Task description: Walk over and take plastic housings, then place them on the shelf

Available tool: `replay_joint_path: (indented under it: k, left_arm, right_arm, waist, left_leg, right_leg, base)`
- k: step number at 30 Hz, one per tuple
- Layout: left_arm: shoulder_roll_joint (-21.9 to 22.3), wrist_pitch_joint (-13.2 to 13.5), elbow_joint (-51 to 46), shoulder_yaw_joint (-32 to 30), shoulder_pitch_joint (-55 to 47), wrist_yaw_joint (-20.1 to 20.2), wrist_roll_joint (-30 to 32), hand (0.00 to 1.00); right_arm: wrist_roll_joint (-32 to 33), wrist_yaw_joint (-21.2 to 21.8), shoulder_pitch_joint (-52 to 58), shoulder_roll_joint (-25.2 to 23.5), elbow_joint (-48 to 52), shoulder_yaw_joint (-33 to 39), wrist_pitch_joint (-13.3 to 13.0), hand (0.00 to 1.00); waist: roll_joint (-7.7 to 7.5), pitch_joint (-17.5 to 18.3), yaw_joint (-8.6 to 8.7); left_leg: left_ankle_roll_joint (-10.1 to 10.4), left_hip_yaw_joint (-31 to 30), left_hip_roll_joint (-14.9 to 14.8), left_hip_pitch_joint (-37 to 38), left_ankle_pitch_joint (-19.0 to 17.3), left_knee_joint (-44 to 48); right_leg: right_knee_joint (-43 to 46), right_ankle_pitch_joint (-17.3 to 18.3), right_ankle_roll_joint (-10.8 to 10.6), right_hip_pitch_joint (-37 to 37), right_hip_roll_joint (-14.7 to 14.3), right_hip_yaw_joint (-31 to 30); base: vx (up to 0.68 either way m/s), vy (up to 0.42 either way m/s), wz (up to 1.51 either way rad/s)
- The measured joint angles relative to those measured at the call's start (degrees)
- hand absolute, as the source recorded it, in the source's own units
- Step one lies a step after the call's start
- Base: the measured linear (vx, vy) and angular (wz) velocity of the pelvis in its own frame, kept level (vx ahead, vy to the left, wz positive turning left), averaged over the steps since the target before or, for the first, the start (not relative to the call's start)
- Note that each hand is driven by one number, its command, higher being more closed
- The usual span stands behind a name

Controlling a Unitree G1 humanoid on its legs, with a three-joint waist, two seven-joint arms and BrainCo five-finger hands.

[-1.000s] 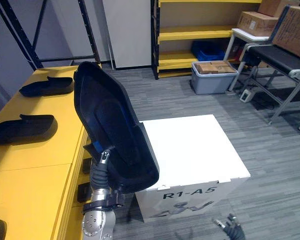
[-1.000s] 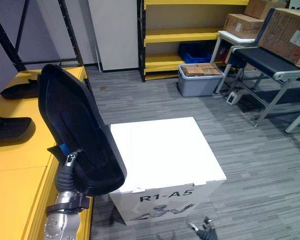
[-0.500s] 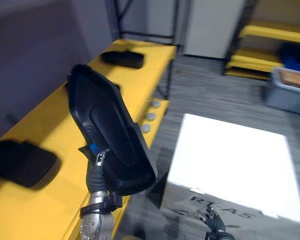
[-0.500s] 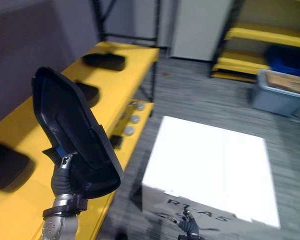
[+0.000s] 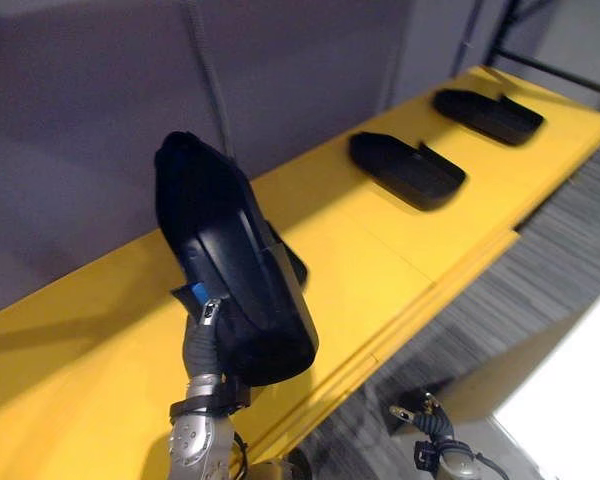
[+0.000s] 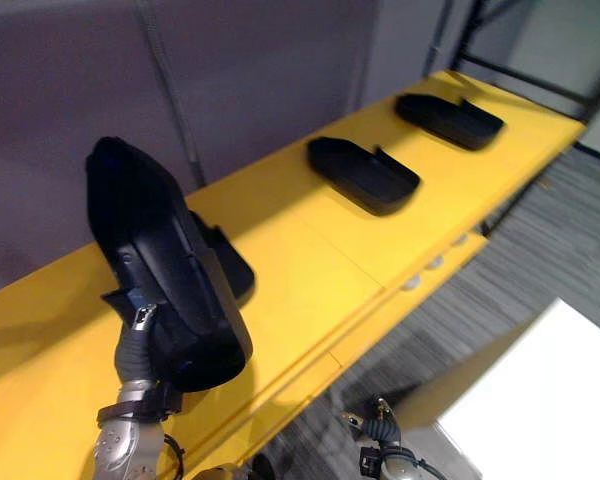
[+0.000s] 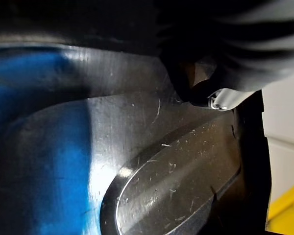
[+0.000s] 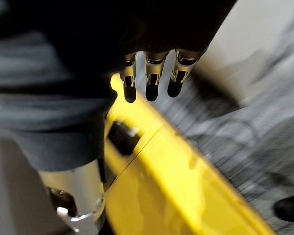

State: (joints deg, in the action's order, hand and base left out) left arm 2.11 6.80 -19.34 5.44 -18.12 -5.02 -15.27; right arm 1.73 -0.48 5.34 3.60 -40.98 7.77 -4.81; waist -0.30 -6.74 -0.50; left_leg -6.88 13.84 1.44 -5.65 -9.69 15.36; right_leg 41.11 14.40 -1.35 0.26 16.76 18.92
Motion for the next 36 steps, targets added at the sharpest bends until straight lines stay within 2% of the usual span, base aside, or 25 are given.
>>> replay_joint_path:
  k: [1, 2, 3, 5, 6, 7, 8, 10, 15, 20, 21, 22, 23, 24, 25, 26, 27, 28, 29, 30, 32, 34, 35, 36]
  left_arm:
    - [-0.24, 0.01, -0.02, 1.08, 0.07, -0.2, 0.76, 1.0]
    - [-0.26, 0.01, -0.05, 1.52, 0.14, -0.23, 1.07, 1.0]
    - [-0.35, 0.01, -0.14, 2.76, 0.82, -0.59, 1.29, 1.0]
    - [-0.3, 0.0, -0.16, 4.04, 1.47, -1.0, 1.57, 1.0]
    - [-0.38, 0.03, -0.32, 5.0, 1.54, -1.18, 1.59, 1.0]
    - [-0.57, 0.09, -0.83, 5.4, 1.56, -1.31, 1.64, 1.0]
    - [-0.4, 0.09, -0.78, 5.65, 1.55, -1.42, 1.91, 1.0]
    - [0.0, 0.31, -0.98, 6.36, 1.62, -1.46, 2.18, 1.0]
    - [0.46, 0.31, -0.94, 6.42, 1.57, -1.45, 2.2, 1.0]
    - [0.39, 0.32, -0.94, 5.17, 1.44, -2.18, 2.2, 1.0]
    - [0.42, 0.3, -0.98, 4.77, 1.47, -2.29, 2.19, 1.0]
    - [0.39, 0.34, -1.05, 4.6, 1.54, -2.31, 2.18, 1.0]
    - [0.56, 0.37, -1.08, 4.54, 1.28, -2.35, 2.18, 1.0]
    - [0.57, 0.37, -1.06, 4.47, 1.0, -2.53, 2.15, 1.0]
    - [0.56, 0.43, -1.03, 4.55, 1.02, -2.86, 2.06, 1.0]
    - [0.55, 0.58, -0.96, 4.68, 1.06, -3.38, 2.03, 1.0]
    - [0.53, 1.03, -0.63, 5.43, 1.34, -3.95, 1.96, 1.0]
    - [0.53, 1.45, 0.36, 5.69, 2.08, -4.05, 2.0, 1.0]
    - [0.52, 1.44, 0.91, 5.56, 2.6, -4.17, 1.99, 1.0]
    - [0.48, 1.48, 2.17, 4.91, 3.68, -4.86, 1.91, 1.0]
    - [-0.46, 1.44, 6.63, 4.31, 6.45, -6.23, 1.84, 1.0]
    - [-1.54, 1.46, 7.48, 4.4, 6.5, -6.26, 1.94, 1.0]
    - [-1.76, 1.63, 7.47, 4.38, 6.89, -6.28, 1.98, 1.0]
    - [-1.76, 1.77, 7.41, 4.41, 7.94, -6.28, 2.02, 1.0]
  right_arm:
    - [0.0, -0.01, 0.71, -0.09, 1.08, 0.03, 0.03, 0.0]
    - [0.0, 0.0, 1.46, -0.22, 2.16, 0.02, 0.02, 0.0]
    - [0.05, -0.03, 2.71, -1.0, 4.78, 0.14, 0.01, 0.0]
    - [0.09, -0.12, 4.47, -1.97, 6.19, 0.35, 0.04, 0.0]
    - [0.29, -0.2, 6.11, -2.8, 6.72, 0.46, 0.04, 0.0]
    - [0.66, -0.27, 7.04, -3.9, 6.69, 0.54, 0.11, 0.0]
    - [0.95, -0.4, 7.86, -4.16, 6.71, 0.55, 0.17, 0.0]
    - [1.05, -0.46, 8.59, -4.03, 7.62, 0.51, 0.16, 0.0]
    - [1.27, -0.5, 8.82, -4.0, 8.85, 0.69, 0.12, 0.0]
    - [1.27, -0.76, 9.88, -5.2, 8.78, 1.01, 0.11, 0.0]
    - [1.23, -0.85, 9.7, -5.21, 8.81, 1.07, 0.11, 0.0]
    - [1.21, -0.89, 9.57, -5.43, 8.84, 1.01, 0.05, 0.0]
    - [1.18, -1.28, 9.29, -5.01, 8.78, 0.82, 0.11, 0.0]
    - [0.91, -1.34, 8.89, -4.05, 8.89, -0.13, 0.11, 0.0]
    - [0.84, -1.43, 8.41, -3.37, 8.82, 0.0, 0.11, 0.0]
    - [0.82, -1.69, 8.07, -2.85, 8.65, 0.06, 0.08, 0.0]
    - [0.68, -1.76, 7.76, -1.92, 8.01, 0.1, -0.01, 0.0]
    - [0.66, -1.75, 6.89, -0.71, 5.46, 0.16, -0.03, 0.0]
    - [0.65, -1.77, 6.13, -0.91, 3.37, 0.16, 0.1, 0.0]
    - [0.45, -1.66, 5.39, -1.83, 0.82, -0.02, 0.25, 0.0]
    - [-0.24, -1.64, 5.24, -4.58, -1.77, -0.38, 0.34, 0.0]
    - [-0.57, -1.6, 5.08, -4.77, -1.81, -2.72, 0.32, 0.0]
    - [-0.98, -1.58, 4.14, -4.77, -1.52, -3.68, 0.33, 0.0]
    - [-1.67, -1.57, 3.86, -5.1, -0.25, -4.55, 0.33, 0.0]
  waist:
    - [-0.12, 0.17, 0.2]
    - [-0.15, 0.35, 0.38]
    - [-0.38, 0.62, 1.21]
    - [-0.87, 0.85, 1.9]
    - [-1.86, 1.55, 2.0]
    - [-3.51, 2.21, 0.91]
    - [-3.42, 2.86, 0.85]
    - [-2.93, 3.74, -0.71]
    - [-2.96, 4.71, -1.74]
    - [-3.32, 4.03, -2.88]
    - [-4.27, 3.8, -3.02]
    - [-4.34, 3.59, -3.07]
    - [-4.05, 3.07, -2.59]
    - [-4.13, 3.06, -1.42]
    - [-4.05, 3.34, -0.81]
    - [-3.73, 3.67, -0.11]
    - [-2.93, 4.66, 0.63]
    - [-1.44, 5.61, 1.27]
    - [-1.59, 5.7, 2.04]
    - [-2.0, 5.72, 2.95]
    - [-2.55, 5.21, 2.65]
    - [-2.26, 4.51, 2.3]
    - [-1.9, 4.11, 1.99]
    - [-2.11, 4.12, 1.53]
  left_leg:
    - [0.33, -1.71, 0.55, 1.53, 0.2, -0.96]
    - [0.44, -2.64, 0.89, 1.97, 0.25, -1.08]
    - [0.81, -5.41, 1.76, 2.37, 0.3, -0.88]
    - [1.31, -8.18, 2.46, 2.83, 0.19, -0.25]
    - [2.19, -9.59, 3.0, 2.72, -0.33, 1.1]
    - [3.61, -10.01, 3.54, 2.23, -1.27, 2.84]
    - [4.64, -10.79, 3.06, 1.55, -1.92, 4.11]
    - [6.41, -10.82, 0.16, 0.99, -2.98, 5.03]
    - [6.81, -11.62, -1.22, 1.21, -2.84, 4.58]
    - [7.85, -12.28, -0.93, -0.26, -2.15, 6.61]
    - [9.36, -12.11, -0.59, -1.06, -2.28, 7.05]
    - [9.39, -10.38, -1.33, -1.25, -3.34, 8.45]
    - [8.85, -4.66, -7.42, -2.18, -5.91, 16.79]
    - [9.53, -2.64, -13.92, -1.33, -6.75, 21.4]
    - [9.38, -2.88, -17.7, 0.03, -6.48, 21.7]
    - [8.64, -3.08, -19.62, 0.7, -5.96, 20.82]
    - [7.06, -3.58, -21.28, 0.77, -2.05, 18.02]
    - [11.83, -5.31, -19.84, 0.98, -1.67, 13.32]
    - [13.81, -5.65, -18.96, 1.0, -2.88, 11.62]
    - [15.34, -6.28, -17.79, 0.24, -3.86, 9.55]
    - [15.98, -7.39, -16.03, -0.4, -4.27, 7.32]
    - [15.97, -7.27, -15.67, 0.93, -4.27, 7.29]
    - [15.97, -7.09, -16.16, 1.37, -4.27, 7.33]
    - [15.98, -6.12, -16.56, 0.96, -4.26, 7.48]
  right_leg:
    - [0.64, 1.43, -0.8, -3.18, -2.48, -6.93]
    - [0.4, 2.11, -1.33, -4.69, -3.6, -9.96]
    - [-0.99, 3.4, -2.85, -7.52, -6.42, -17.78]
    - [-4.94, 3.83, -3.63, -8.36, -8.78, -24.3]
    - [-10.77, 2.22, -2.81, -7.95, -8.22, -24.7]
    - [-14.87, -0.44, -3.96, -7.6, -7.13, -24.39]
    - [-16.62, -0.02, -4.58, -5.9, -7.33, -23.53]
    - [-21.75, -0.41, -4.1, -2.63, -9.24, -20.31]
    - [-24.7, -1.16, -3.3, -0.04, -10.55, -18.27]
    - [-24.3, -1.18, -3.29, 0.18, -10.0, -16.29]
    - [-23.95, -1.34, -3.05, -0.57, -8.87, -16.11]
    - [-23.96, -1.36, -3.03, -0.75, -8.48, -15.66]
    - [-23.43, -1.37, -2.99, -0.75, -8.11, -14.36]
    - [-22.59, -1.37, -3.0, -0.5, -6.84, -13.24]
    - [-21.98, -1.37, -3.05, -1.16, -5.29, -12.68]
    - [-21.79, -1.36, -3.39, -1.88, -4.06, -11.82]
    - [-21.7, -1.63, -5.59, -3.35, -2.57, -11.63]
    - [-22.25, -2.71, -7.67, -4.83, -1.37, -11.9]
    - [-23.59, -3.67, -7.43, -4.87, -0.72, -11.8]
    - [-25.92, -6.26, -7.17, -4.52, -0.04, -11.56]
    - [-30.4, -14.22, -6.81, -2.75, 0.75, -10.13]
    - [-28.51, -18.31, -6.56, -3.12, 0.98, -10.71]
    - [-25.38, -16.46, -7.47, -5.69, 0.51, -11.04]
    - [-24.48, -13.79, -7.5, -7.41, -2.54, -12.86]
  base:
    - [0.14, -0.019, 0.65]
    - [0.22, -0.066, 1.05]
    - [0.18, -0.088, 1.01]
    - [0.18, -0.15, 1.16]
    - [0.16, -0.207, 1.02]
    - [0.18, -0.298, 0.86]
    - [0.13, -0.27, 0.59]
    - [0.11, -0.256, 0.4]
    - [0.02, -0.088, 0.18]
    - [-0.03, 0.008, 0.19]
    - [-0.08, 0.017, 0.09]
    - [-0.11, 0.014, 0.21]
    - [-0.07, 0.081, 0.35]
    - [-0.09, 0.182, 0.37]
    - [-0.06, 0.248, 0.31]
    - [-0.04, 0.328, 0.26]
    - [0.0, 0.416, 0.37]
    - [0.04, 0.585, 0.46]
    - [0.07, 0.536, 0.6]
    - [0.05, 0.553, 0.73]
    - [0.01, 0.517, 0.59]
    - [0.01, 0.396, 0.0]
    - [-0.03, 0.251, -0.27]
    - [-0.05, 0.138, -0.19]
